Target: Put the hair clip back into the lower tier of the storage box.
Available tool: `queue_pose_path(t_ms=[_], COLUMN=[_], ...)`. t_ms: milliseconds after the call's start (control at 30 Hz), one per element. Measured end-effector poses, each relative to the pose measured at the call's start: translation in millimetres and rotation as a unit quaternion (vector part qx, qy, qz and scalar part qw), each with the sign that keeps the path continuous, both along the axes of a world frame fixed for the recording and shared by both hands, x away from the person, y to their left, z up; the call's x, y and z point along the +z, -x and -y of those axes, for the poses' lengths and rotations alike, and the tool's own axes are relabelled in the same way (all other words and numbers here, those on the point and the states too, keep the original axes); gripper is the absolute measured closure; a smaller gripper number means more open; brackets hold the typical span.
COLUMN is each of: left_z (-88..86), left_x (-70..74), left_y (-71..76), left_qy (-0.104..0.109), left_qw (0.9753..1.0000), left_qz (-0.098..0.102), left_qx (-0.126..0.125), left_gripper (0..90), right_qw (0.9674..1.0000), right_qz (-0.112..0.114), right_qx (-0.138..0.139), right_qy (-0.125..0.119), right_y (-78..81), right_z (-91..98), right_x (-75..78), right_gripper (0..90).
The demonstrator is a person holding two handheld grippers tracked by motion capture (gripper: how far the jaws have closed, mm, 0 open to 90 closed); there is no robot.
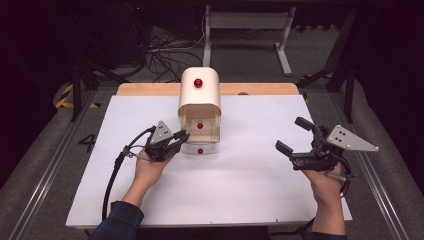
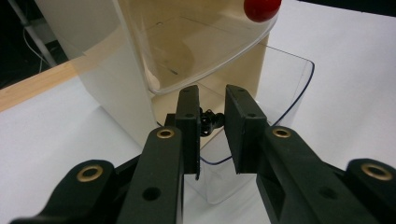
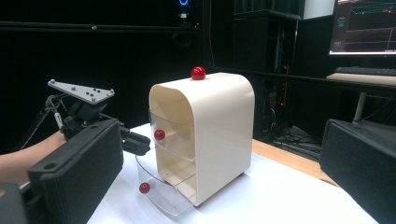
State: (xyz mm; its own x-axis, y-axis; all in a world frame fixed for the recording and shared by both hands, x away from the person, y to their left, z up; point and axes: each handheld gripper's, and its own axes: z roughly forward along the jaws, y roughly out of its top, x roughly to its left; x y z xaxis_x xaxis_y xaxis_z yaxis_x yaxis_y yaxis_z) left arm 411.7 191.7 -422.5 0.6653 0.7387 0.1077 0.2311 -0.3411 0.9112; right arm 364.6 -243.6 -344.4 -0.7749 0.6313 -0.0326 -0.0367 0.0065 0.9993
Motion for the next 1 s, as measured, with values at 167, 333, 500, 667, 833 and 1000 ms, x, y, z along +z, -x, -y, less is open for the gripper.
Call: queue_pose_path(t_ms=[167, 333, 500, 667, 833, 1000], left_z=[1.1, 4.1, 5.4, 5.6, 3.0, -0.2], left_x=[-0.1, -2.0, -3.0, -2.2, 0.5, 2.0], left_y=[-1.1, -2.6, -2.6, -1.1, 1.4, 4.1], left_qy=[0.005, 0.0, 0.001, 0.002, 0.013, 0.021], left_qw=[1.0, 1.0, 1.0, 1.0, 0.9999, 0.9998], left_qz=[-0.001, -0.004, -0.005, -0.003, 0.004, 0.006], left_qx=[-0.002, -0.006, -0.008, -0.008, 0.0, 0.004], left_gripper=[76.5, 76.4, 76.3, 74.9, 66.4, 64.1], right_qw=[1.0, 1.0, 1.0, 1.0, 1.0, 1.0], right_qz=[0.0, 0.0, 0.002, 0.001, 0.001, 0.001], right_qx=[0.0, 0.0, 0.001, 0.001, 0.001, 0.001], right_qy=[0.0, 0.0, 0.0, 0.0, 0.0, 0.0], right_y=[0.1, 0.2, 0.4, 0.4, 0.5, 0.5], right_z=[0.2, -0.1, 0.1, 0.1, -0.2, -0.3], right_x=[0.0, 0.0, 0.2, 0.1, 0.1, 0.2], right_gripper=[0.2, 0.2, 0.2, 0.2, 0.2, 0.2])
